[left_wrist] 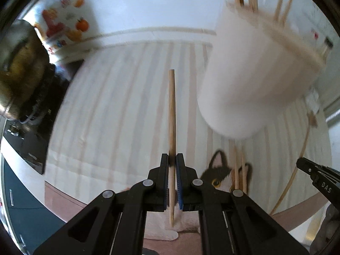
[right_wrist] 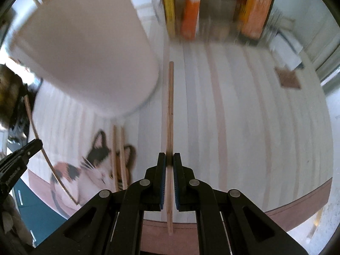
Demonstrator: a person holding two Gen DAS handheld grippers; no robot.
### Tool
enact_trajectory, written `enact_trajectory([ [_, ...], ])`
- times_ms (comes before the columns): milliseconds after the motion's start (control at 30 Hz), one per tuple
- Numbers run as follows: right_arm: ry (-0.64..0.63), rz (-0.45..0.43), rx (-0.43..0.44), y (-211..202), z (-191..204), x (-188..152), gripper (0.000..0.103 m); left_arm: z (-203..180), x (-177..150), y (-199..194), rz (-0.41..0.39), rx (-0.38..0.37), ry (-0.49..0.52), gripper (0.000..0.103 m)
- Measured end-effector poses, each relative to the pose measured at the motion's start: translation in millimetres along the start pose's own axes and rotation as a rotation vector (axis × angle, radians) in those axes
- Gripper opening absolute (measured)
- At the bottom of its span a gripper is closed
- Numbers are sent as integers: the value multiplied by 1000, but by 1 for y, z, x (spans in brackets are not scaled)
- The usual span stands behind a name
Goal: Organize utensils
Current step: 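Carry the left tool's chopstick into the holder while the right tool inserts its chopstick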
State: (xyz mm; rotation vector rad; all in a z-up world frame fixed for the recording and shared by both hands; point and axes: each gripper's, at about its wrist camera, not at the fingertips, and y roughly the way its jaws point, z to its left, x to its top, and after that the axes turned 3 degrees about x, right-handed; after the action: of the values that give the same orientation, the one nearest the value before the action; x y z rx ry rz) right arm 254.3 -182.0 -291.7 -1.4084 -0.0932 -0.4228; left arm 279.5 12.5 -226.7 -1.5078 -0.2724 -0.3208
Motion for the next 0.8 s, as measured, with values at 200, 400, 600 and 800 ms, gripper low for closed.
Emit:
enact_trajectory([
  [200, 17, -156, 18, -46, 1, 12, 7, 18, 23, -43, -127, 3, -62, 4],
  [400, 26, -302, 49, -92, 6, 28, 7, 32, 46, -90, -270, 2, -110, 4],
  [600, 36, -405, 94, -136, 7, 51, 7, 42, 75, -139, -383, -15, -133, 4],
  [800, 50, -479, 193, -197, 15, 80, 7, 40, 97, -186, -459, -67, -133, 4],
])
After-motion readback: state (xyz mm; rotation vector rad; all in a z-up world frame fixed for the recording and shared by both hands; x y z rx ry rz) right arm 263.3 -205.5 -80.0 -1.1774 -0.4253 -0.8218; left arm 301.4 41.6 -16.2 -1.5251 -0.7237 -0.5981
